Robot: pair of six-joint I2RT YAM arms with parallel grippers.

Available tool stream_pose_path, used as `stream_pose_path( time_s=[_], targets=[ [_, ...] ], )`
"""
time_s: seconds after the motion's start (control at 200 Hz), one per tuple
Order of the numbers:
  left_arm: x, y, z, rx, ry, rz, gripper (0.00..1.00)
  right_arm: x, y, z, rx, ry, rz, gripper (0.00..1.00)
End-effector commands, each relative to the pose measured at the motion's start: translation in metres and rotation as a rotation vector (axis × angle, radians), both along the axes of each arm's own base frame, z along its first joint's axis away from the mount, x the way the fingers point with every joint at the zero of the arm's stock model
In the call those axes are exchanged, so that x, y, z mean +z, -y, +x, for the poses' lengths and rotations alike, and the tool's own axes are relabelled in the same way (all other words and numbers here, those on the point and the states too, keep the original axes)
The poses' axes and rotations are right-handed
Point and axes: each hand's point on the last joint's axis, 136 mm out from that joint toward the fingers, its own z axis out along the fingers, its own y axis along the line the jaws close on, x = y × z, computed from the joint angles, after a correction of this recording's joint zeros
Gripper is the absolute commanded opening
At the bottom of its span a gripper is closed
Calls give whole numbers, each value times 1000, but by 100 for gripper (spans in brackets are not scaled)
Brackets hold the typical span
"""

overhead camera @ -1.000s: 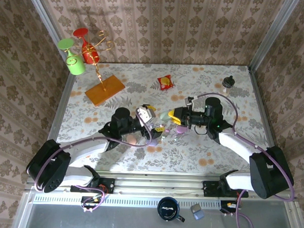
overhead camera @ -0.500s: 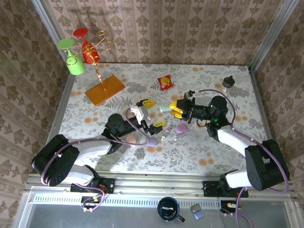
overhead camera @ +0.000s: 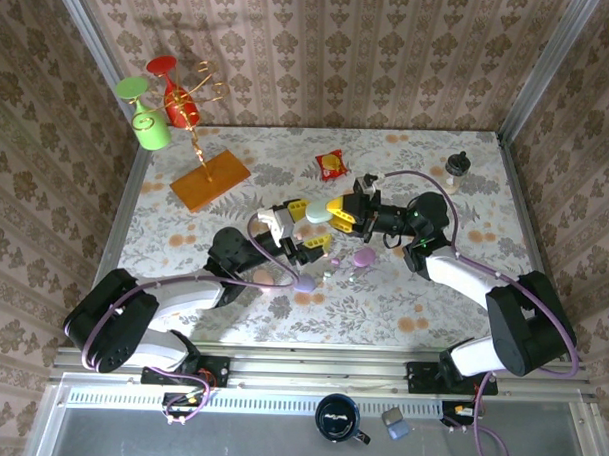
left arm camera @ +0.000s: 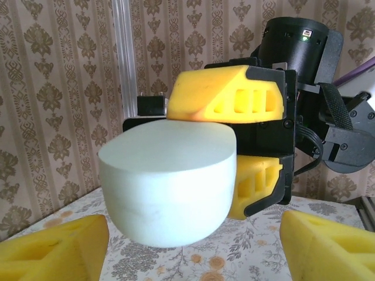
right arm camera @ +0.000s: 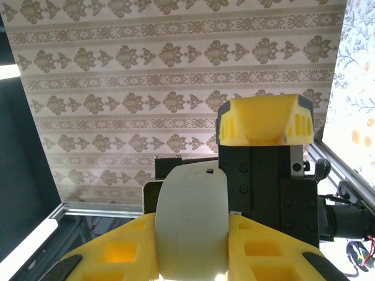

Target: Insert the wireless bluetooth earbuds into the charging case

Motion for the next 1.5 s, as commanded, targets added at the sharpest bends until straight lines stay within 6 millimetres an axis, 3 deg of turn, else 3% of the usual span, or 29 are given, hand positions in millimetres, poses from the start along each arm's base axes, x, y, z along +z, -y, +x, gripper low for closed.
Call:
stream_pose_path(
  time_s=[0.0, 0.42, 0.61, 0.935, 1.495],
  targets=[
    [29, -4, -6, -30, 42, -72, 72, 19, -1, -1, -13, 63, 28, 0],
    [36, -17, 2, 52, 45, -101, 64, 10, -4, 0, -12, 41, -2, 0],
    [36, -11, -5, -4, 41, -93, 60, 12, -5, -1, -7, 50, -1, 0],
    [24, -7, -1, -10, 14, -71, 62, 25, -5, -2, -16, 99, 24, 0],
    [35, -9, -2, -11, 22, -96, 57, 14, -8, -2, -6, 74, 4, 0]
  ],
)
